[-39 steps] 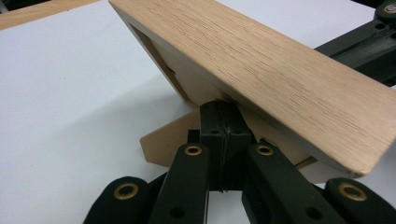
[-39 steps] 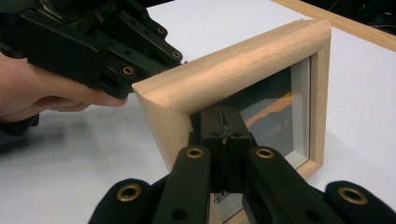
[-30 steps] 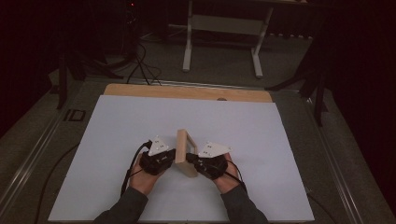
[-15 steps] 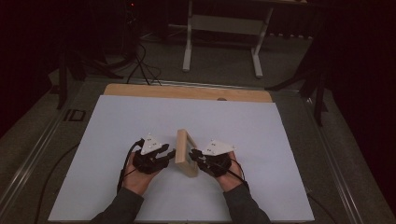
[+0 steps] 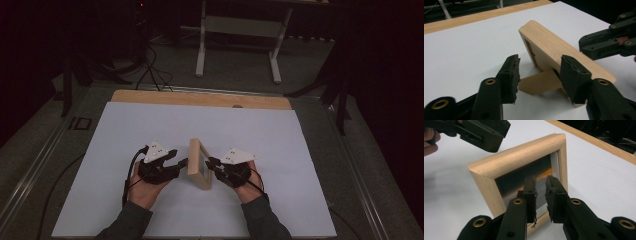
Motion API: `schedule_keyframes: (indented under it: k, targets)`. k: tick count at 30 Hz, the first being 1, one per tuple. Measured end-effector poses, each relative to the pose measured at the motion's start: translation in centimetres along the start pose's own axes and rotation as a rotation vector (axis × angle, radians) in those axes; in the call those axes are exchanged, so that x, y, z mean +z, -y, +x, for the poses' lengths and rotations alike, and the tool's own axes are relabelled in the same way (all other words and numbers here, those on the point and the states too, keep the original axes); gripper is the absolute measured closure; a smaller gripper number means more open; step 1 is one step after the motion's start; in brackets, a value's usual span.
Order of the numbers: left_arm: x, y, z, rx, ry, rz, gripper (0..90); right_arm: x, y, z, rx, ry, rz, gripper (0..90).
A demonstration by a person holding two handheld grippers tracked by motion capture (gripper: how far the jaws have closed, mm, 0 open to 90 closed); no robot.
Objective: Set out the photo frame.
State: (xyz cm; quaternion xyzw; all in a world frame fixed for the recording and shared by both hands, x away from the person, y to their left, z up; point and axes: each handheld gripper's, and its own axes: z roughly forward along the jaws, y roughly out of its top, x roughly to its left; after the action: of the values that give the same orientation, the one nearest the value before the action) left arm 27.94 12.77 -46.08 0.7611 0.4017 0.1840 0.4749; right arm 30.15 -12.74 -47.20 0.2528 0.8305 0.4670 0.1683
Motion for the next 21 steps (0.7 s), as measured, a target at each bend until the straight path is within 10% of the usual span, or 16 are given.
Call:
schedule_keyframes:
  k: [12,21]
  targets:
    - [-0.6,-1.0,-1.2,-0.031,0.075,-0.001,37.5,-0.2,0.0,-0.1,-0.001,0.009,0.001,79.2]
    - [-0.1,-0.9,-2.1,-0.031,0.035,0.005,25.0,-0.2,0.0,-0.2,-0.004,0.016,0.000,80.7]
